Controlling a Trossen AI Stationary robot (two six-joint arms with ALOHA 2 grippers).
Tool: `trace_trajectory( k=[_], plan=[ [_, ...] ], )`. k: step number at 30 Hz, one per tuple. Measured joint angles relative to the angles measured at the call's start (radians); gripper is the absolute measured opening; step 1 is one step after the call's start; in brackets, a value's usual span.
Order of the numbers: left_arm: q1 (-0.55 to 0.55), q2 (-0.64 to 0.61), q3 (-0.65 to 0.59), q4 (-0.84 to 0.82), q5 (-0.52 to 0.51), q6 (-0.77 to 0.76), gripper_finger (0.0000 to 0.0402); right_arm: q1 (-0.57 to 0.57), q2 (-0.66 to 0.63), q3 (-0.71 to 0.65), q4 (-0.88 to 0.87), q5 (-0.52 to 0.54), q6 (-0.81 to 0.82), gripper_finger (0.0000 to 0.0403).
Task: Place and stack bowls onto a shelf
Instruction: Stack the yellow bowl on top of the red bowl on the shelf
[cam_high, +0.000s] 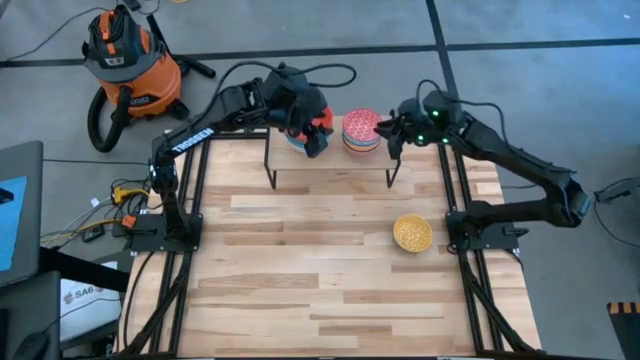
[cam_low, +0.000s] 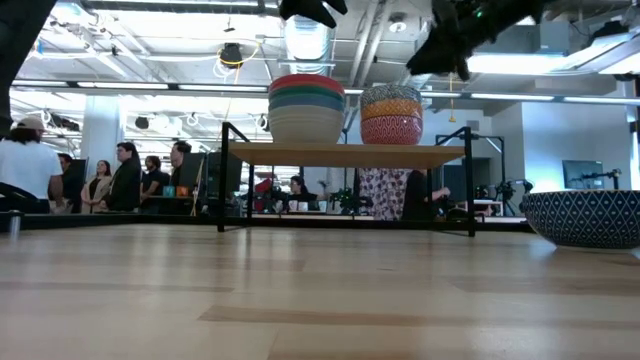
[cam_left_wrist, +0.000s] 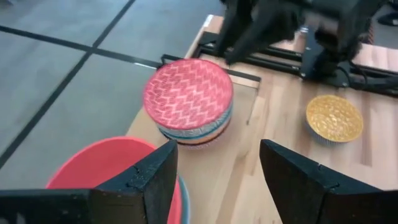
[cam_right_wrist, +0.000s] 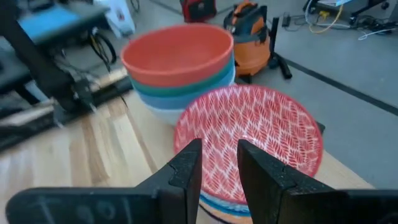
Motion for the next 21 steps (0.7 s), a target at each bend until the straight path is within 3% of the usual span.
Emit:
trace_trajectory(
  k=[6,14,18,21],
  plan=[
    [-0.034,-0.006,-0.033,0.004,0.034,-0.025,0.0212,0.092,-0.133,0.002,-0.069,0.051,0.148,0.0128],
    [-0.145,-0.011,-0.127,0.027,0.025,-0.064,0.0212,0.353,-0.230,0.000,-0.512,0.293,0.402,0.0128],
    [-0.198,-0.011,-0.202,0.142,0.024,-0.137,0.0212,0.491,-0.230,0.000,-0.719,0.332,0.640,0.0128],
    [-0.231,-0.012,-0.262,0.273,0.020,-0.216,0.0212,0.567,-0.220,0.000,-0.868,0.339,0.714,0.0128]
  ],
)
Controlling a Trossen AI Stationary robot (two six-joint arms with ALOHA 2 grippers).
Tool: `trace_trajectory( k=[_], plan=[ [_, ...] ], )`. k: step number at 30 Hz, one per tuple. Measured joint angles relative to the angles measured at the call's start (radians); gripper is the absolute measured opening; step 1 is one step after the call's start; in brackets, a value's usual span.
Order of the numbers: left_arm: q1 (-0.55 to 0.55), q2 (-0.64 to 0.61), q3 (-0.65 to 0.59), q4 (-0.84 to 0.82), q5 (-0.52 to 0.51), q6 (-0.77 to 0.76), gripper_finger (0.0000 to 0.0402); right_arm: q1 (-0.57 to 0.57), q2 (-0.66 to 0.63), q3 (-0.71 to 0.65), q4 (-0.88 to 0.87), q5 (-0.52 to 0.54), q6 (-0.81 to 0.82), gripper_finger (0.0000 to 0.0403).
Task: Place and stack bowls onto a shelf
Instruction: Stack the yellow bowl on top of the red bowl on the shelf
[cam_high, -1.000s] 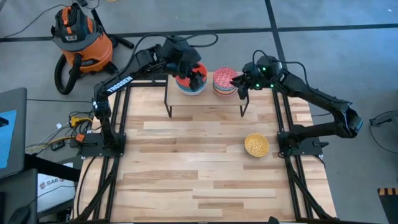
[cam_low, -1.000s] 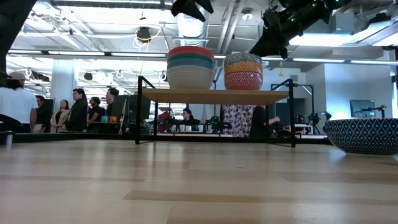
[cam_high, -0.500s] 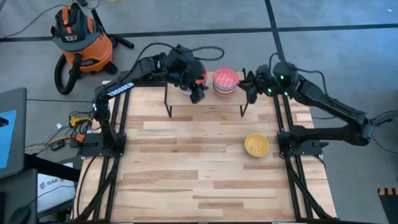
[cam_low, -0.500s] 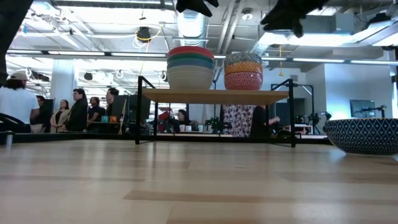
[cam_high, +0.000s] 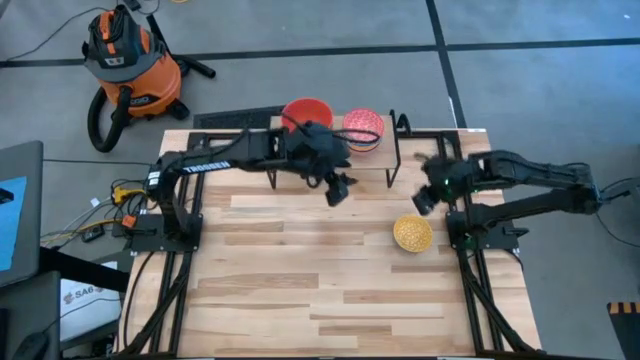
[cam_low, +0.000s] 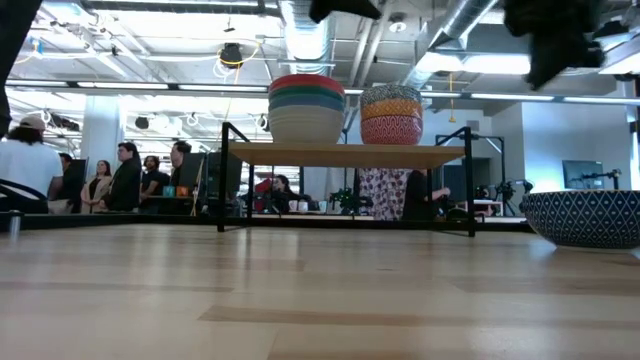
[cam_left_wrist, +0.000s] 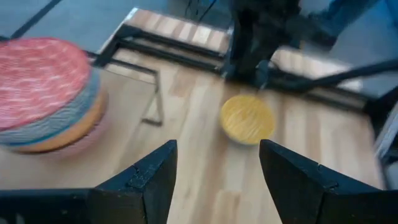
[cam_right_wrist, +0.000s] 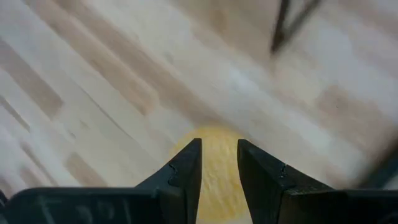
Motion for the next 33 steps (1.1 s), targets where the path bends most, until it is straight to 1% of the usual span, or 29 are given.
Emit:
trace_trajectory(
  k=[2,5,7,10,12,14,17,23,29,33],
  plan=[
    [-0.020,-0.001,-0.060,0.094,-0.007,-0.057,0.0212,0.030,0.011,0.000,-0.093,0.000,0.029,0.0129],
    [-0.045,0.002,-0.154,0.250,-0.025,-0.135,0.0212,0.063,0.013,-0.001,-0.185,0.000,0.036,0.0139],
    [-0.059,0.002,-0.214,0.362,-0.026,-0.188,0.0212,0.081,0.008,-0.017,-0.188,-0.002,0.036,0.0152],
    [-0.077,0.004,-0.302,0.445,-0.026,-0.262,0.0212,0.098,-0.012,-0.092,-0.176,-0.025,0.053,0.0178],
    [-0.093,0.006,-0.352,0.464,-0.036,-0.299,0.0212,0.102,-0.025,-0.159,-0.147,-0.026,0.072,0.0196],
    [-0.112,0.006,-0.392,0.468,-0.069,-0.348,0.0212,0.098,-0.035,-0.230,-0.128,-0.030,0.090,0.0210],
    [-0.146,0.006,-0.444,0.476,-0.120,-0.415,0.0212,0.083,-0.037,-0.319,-0.061,-0.028,0.105,0.0218],
    [-0.204,0.006,-0.519,0.481,-0.161,-0.503,0.0212,0.027,-0.027,-0.449,0.125,-0.036,0.099,0.0208],
    [-0.237,0.006,-0.521,0.449,-0.202,-0.539,0.0212,-0.012,-0.021,-0.517,0.175,-0.043,0.098,0.0194],
    [-0.244,0.006,-0.521,0.449,-0.236,-0.534,0.0212,-0.011,-0.021,-0.540,0.185,-0.067,0.095,0.0176]
  ],
)
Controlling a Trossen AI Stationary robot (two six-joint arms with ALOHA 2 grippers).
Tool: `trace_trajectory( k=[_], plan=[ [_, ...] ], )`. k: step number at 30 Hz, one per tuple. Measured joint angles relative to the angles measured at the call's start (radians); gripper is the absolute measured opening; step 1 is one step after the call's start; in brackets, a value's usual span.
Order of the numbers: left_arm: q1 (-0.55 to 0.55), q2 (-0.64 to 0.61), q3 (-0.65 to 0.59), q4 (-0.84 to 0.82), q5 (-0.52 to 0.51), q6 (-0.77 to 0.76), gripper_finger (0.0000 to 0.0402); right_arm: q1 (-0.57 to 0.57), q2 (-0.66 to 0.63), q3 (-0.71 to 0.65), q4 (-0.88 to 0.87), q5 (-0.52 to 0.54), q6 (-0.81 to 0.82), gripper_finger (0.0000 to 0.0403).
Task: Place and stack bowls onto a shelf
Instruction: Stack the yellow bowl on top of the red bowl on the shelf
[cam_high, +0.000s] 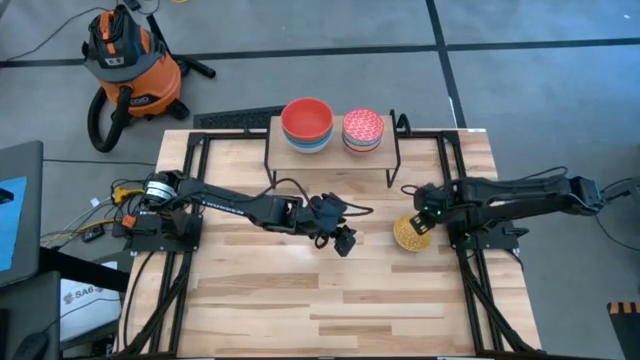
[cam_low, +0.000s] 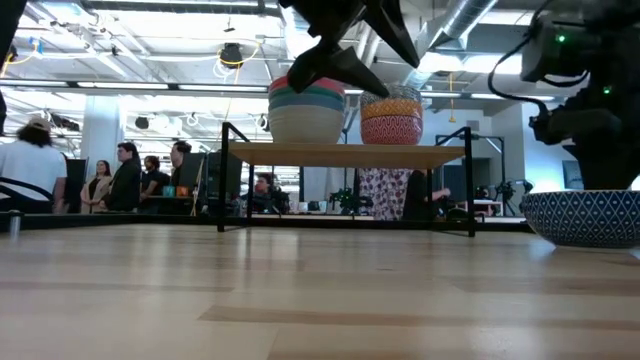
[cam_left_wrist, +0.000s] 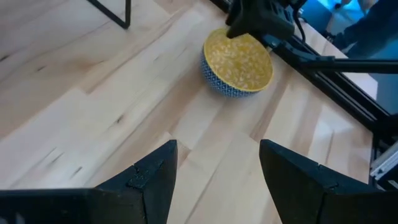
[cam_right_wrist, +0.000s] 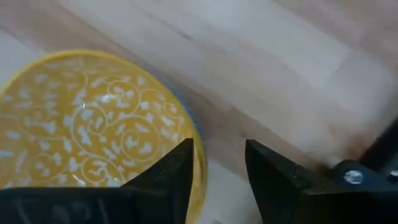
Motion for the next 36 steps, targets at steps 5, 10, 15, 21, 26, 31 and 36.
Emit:
trace_trajectory(
  k=[5,10,15,21,26,31,36],
  plan=[
    [0.003,0.017,0.001,-0.002,-0.004,-0.003,0.0212,0.017,0.000,-0.045,0.063,-0.046,0.015,0.0145],
    [0.005,0.044,0.004,0.005,0.009,-0.010,0.0212,0.045,0.000,-0.050,0.105,-0.044,0.068,0.0110],
    [0.011,0.083,0.000,-0.006,0.061,-0.017,0.0212,0.055,0.000,-0.050,0.165,-0.044,0.111,0.0067],
    [0.029,0.083,0.001,0.001,0.044,-0.007,0.0212,0.081,0.035,-0.050,0.261,-0.034,0.168,0.0036],
    [0.060,0.083,0.001,0.018,0.075,-0.009,0.0212,0.120,0.114,-0.049,0.393,-0.035,0.221,0.0048],
    [0.078,0.083,0.001,0.022,0.082,-0.005,0.0212,0.174,0.204,-0.037,0.482,-0.014,0.278,0.0050],
    [0.082,0.093,0.001,0.033,0.088,-0.016,0.0212,0.219,0.286,0.014,0.518,0.027,0.280,0.0047]
  ],
)
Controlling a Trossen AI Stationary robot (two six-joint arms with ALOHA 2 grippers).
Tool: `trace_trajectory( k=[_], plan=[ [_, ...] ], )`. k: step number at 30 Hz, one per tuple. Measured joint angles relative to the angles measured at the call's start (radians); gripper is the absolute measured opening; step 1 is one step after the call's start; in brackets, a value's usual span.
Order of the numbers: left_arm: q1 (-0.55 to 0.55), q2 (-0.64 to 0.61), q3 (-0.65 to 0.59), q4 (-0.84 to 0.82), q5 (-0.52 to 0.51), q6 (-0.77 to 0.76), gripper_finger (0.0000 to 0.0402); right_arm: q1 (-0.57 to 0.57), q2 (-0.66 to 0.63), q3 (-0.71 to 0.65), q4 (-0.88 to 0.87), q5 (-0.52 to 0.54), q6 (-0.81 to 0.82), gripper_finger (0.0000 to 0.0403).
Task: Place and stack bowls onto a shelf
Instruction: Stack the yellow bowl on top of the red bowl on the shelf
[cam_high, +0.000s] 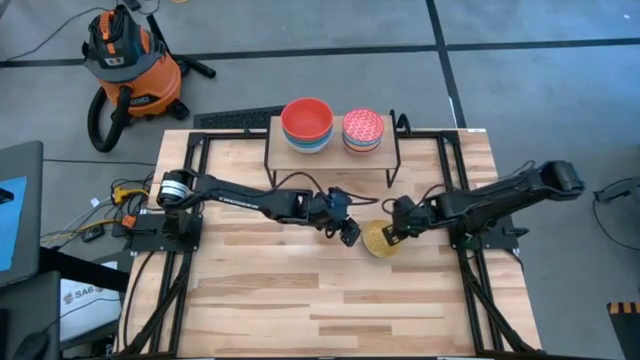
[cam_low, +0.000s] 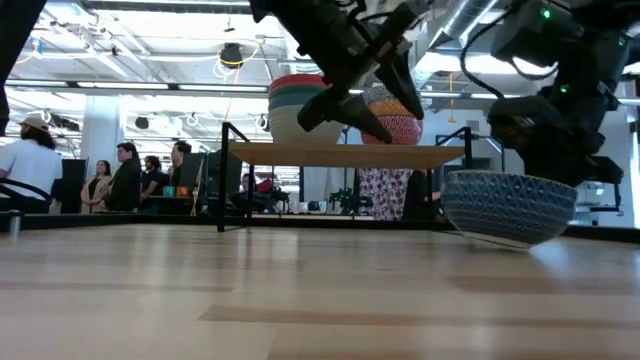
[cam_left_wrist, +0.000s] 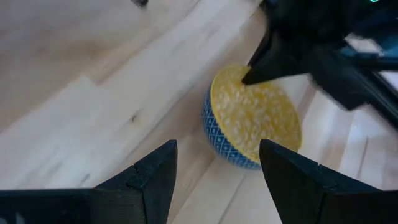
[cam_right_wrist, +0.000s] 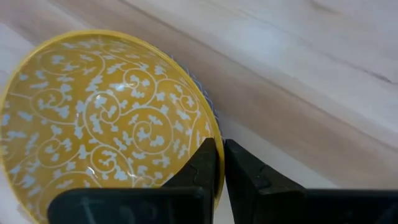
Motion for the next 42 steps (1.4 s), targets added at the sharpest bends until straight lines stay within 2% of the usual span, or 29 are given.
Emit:
trace_trajectory(
  k=[8,13,19,23,29,35,42],
  plan=[
    [-0.001,0.037,-0.002,-0.003,0.042,-0.036,0.0212,0.040,0.098,0.105,0.007,0.093,-0.044,0.0046],
    [-0.002,0.042,0.000,0.013,0.067,-0.058,0.0212,0.049,0.114,0.164,-0.012,0.118,-0.100,0.0045],
    [-0.007,0.004,0.035,-0.032,0.058,-0.054,0.0212,0.009,0.103,0.303,-0.217,0.142,-0.242,0.0041],
    [0.000,-0.039,0.087,-0.093,0.030,0.006,0.0212,-0.056,0.100,0.434,-0.383,0.173,-0.376,0.0040],
    [0.004,-0.142,0.216,-0.205,-0.087,0.150,0.0212,-0.199,0.099,0.651,-0.513,0.225,-0.573,0.0040],
    [0.015,-0.248,0.303,-0.254,-0.208,0.311,0.0212,-0.366,0.099,0.859,-0.522,0.230,-0.753,0.0039],
    [0.054,-0.349,0.309,-0.257,-0.278,0.454,0.0212,-0.573,0.125,1.057,-0.471,0.220,-0.908,0.0039]
  ],
)
